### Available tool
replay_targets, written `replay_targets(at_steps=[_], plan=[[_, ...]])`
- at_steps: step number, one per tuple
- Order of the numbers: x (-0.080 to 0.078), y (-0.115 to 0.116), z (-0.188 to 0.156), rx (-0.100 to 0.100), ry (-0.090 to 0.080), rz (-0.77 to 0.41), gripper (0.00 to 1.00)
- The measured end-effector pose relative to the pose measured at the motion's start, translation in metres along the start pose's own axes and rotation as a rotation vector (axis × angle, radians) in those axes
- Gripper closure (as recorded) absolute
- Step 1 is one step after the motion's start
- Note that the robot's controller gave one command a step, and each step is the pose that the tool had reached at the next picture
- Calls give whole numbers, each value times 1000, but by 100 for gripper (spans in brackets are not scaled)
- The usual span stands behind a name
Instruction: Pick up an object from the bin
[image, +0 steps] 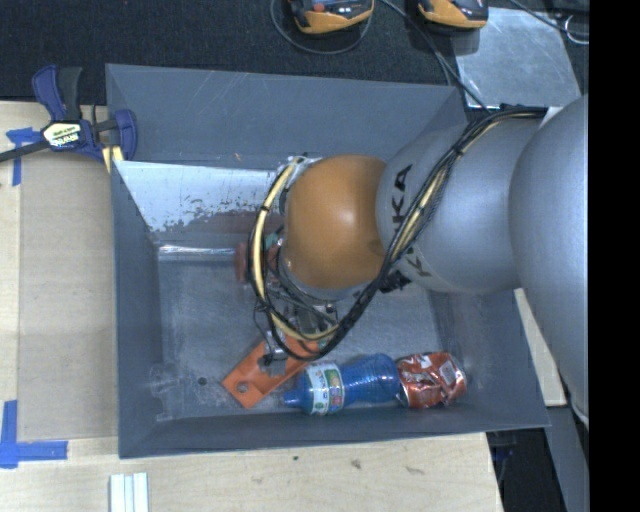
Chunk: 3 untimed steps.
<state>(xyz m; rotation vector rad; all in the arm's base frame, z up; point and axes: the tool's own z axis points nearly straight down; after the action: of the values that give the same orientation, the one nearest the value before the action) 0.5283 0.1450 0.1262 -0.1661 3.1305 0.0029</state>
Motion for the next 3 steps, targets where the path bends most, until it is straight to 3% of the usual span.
replay_targets(at_steps=[1,2,3], plan=[[38,0,49,4,15,-18,0],[21,-30,55,-1,-6,-230,100],[21,-30,55,-1,-6,-229,100]])
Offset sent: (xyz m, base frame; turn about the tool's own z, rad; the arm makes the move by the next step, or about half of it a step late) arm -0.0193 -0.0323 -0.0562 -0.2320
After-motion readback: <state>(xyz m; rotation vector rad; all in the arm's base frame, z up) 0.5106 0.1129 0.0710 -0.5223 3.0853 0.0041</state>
